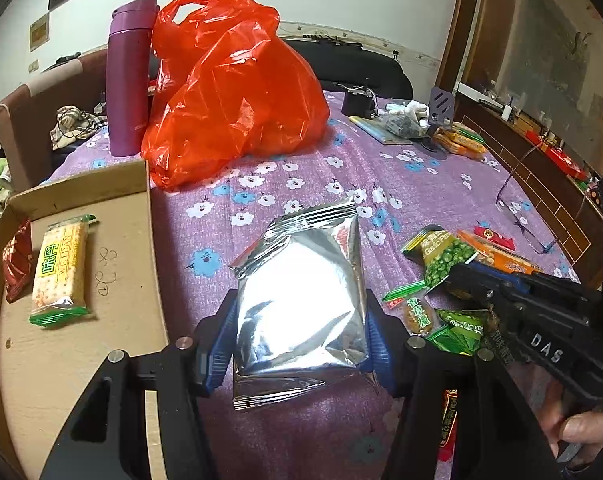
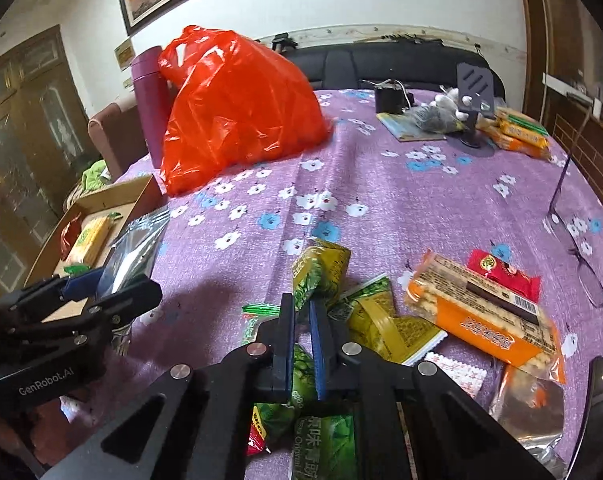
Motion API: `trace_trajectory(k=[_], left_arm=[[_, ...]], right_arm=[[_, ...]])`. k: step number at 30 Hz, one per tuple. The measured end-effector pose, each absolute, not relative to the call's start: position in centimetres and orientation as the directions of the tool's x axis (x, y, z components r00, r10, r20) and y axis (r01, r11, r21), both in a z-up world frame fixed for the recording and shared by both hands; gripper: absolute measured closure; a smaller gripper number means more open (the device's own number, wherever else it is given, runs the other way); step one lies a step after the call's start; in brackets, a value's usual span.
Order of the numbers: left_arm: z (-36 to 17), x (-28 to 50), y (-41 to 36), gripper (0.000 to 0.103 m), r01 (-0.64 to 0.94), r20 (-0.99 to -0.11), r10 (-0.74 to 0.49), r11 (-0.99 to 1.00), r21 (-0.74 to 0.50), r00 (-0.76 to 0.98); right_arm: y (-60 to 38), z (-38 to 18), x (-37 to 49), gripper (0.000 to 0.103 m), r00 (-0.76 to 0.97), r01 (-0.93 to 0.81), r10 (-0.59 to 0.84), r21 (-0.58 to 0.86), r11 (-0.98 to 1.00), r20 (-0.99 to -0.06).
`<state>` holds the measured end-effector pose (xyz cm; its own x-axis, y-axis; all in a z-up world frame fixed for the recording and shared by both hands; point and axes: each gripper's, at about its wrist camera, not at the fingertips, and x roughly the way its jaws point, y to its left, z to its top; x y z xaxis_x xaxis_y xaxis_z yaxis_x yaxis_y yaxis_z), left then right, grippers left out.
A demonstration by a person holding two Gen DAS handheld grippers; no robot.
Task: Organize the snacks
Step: 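Grasp a green pea snack bag with the right gripper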
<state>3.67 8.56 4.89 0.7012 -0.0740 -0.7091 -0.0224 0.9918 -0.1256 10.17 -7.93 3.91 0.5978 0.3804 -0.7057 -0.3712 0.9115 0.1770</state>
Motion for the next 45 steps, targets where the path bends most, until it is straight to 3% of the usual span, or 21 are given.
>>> trace_trajectory(k=[4,15,18,24,30,32,40,45], left_arm=[[4.9,3.7,8.5,0.046,-0.016,-0.704,-0.076,0.992,-0.123,0.706],[5.1,3.5,8.6,0.046,-0.02,-0.696,-0.076,0.992,-0.128,0.714],[5.1,3.4,8.7,0.046,-0.021,-0.693,-0.076,0.991,-0.13,0.717],[5.0,3.5,9.0,0.046,-0.032,-0.695,-0.073,0.99,-0.138,0.716],[5.1,3.4,8.7,0.046,-0.025,-0.694,-0.073,0.991,-0.129,0.717],[4.9,3.5,8.6,0.046,-0.023,-0.699,-0.075,0.991,-0.129,0.711],[4.7,3.6,8.0,0.046,-0.007,-0.703,-0.08,0.993,-0.119,0.706],[4.9,3.5,8.2,0.046,-0.015,-0.698,-0.074,0.993,-0.12,0.712]], right_arm=[[-8.3,3.9,10.3,0.062,0.611,-0.337,0.37,0.193,0.922,-0.7],[-10.1,6.0,12.7,0.059,0.622,-0.213,0.316,0.234,0.949,-0.717],[-10.5,5.9,14.3,0.049,0.586,-0.17,0.317,0.27,0.948,-0.745],[-9.1,4.5,16.3,0.049,0.523,-0.162,0.304,0.258,0.953,-0.797],[-7.7,2.2,16.9,0.052,0.504,-0.172,0.21,0.141,0.975,-0.838],[-8.2,1.7,17.0,0.064,0.509,-0.168,0.214,0.148,0.975,-0.834],[-9.0,1.9,17.2,0.059,0.501,-0.178,0.299,0.241,0.954,-0.813],[-9.4,1.9,17.1,0.067,0.517,-0.184,0.332,0.276,0.943,-0.789]])
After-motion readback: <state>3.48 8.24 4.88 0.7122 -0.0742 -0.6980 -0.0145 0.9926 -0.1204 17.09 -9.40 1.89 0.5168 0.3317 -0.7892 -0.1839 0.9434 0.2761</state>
